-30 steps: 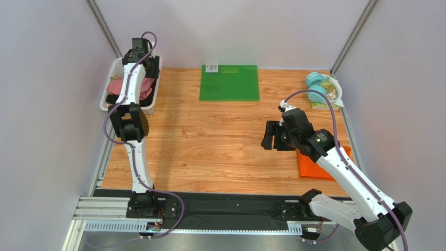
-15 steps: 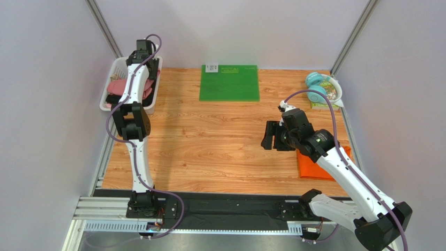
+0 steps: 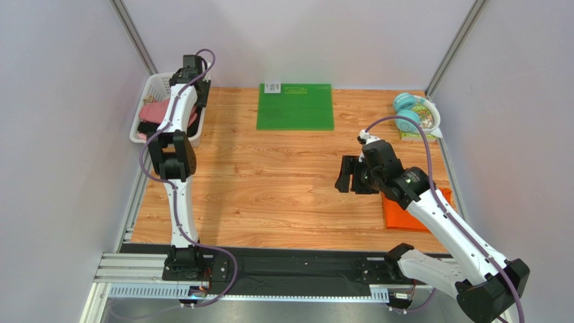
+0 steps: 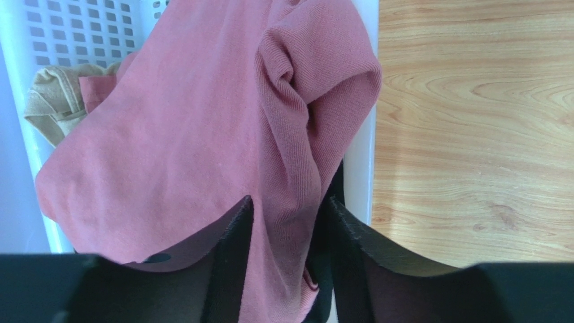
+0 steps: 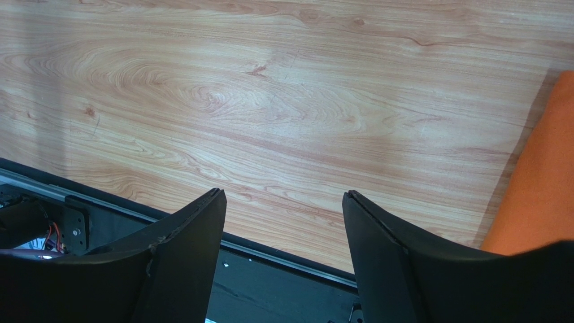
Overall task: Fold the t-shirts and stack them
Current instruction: Grab crumpled tshirt from bin with the left arm, then move the tshirt to the center of the board
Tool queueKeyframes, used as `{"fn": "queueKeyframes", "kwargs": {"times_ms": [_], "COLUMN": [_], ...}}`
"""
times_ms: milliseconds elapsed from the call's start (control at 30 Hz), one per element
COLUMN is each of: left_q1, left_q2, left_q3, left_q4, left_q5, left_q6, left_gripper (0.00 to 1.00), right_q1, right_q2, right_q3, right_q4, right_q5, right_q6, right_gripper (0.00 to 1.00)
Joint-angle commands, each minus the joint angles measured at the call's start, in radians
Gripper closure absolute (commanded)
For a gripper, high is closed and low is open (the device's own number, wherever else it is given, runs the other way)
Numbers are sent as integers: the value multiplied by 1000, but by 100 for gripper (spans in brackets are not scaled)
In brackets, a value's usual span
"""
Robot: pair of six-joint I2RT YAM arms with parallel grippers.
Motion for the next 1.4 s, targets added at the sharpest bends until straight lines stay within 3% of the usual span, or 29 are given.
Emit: {"fn": "queueKeyframes", "kwargs": {"times_ms": [0, 100, 267, 467, 767, 933, 1100, 1367], "left_q1": [-3, -3, -3, -17, -265, -301, -330, -547], "left_q2": [1, 13, 16, -114, -543, -728, -841, -956], "left_q3": [14, 32, 24, 9, 122, 170, 126, -262], "left_q4": [20, 16, 11, -35, -89, -87, -128, -205], "left_q5": [-2, -11, -29, 68, 222, 242, 400, 383], "left_q6": [4, 8, 22, -36, -39, -93, -91, -16], "left_gripper": [62, 90, 100, 100, 100, 100, 100, 100], "right_q1": [3, 4, 3, 4, 4, 4, 4, 4], "right_q2": [-14, -19, -34, -56, -93, -151, -192, -254], "right_q3": [-13, -16, -6, 8, -30, -47, -59, -47], "right_q4": [38, 32, 21, 18, 30, 15, -16, -42], "right_q5": [-4, 2, 7, -3, -33, -29, -18, -6], "right_q6": [4, 5, 1, -7, 1, -1, 4, 27], "right_gripper": [32, 35, 38, 43, 45, 45, 45, 46]}}
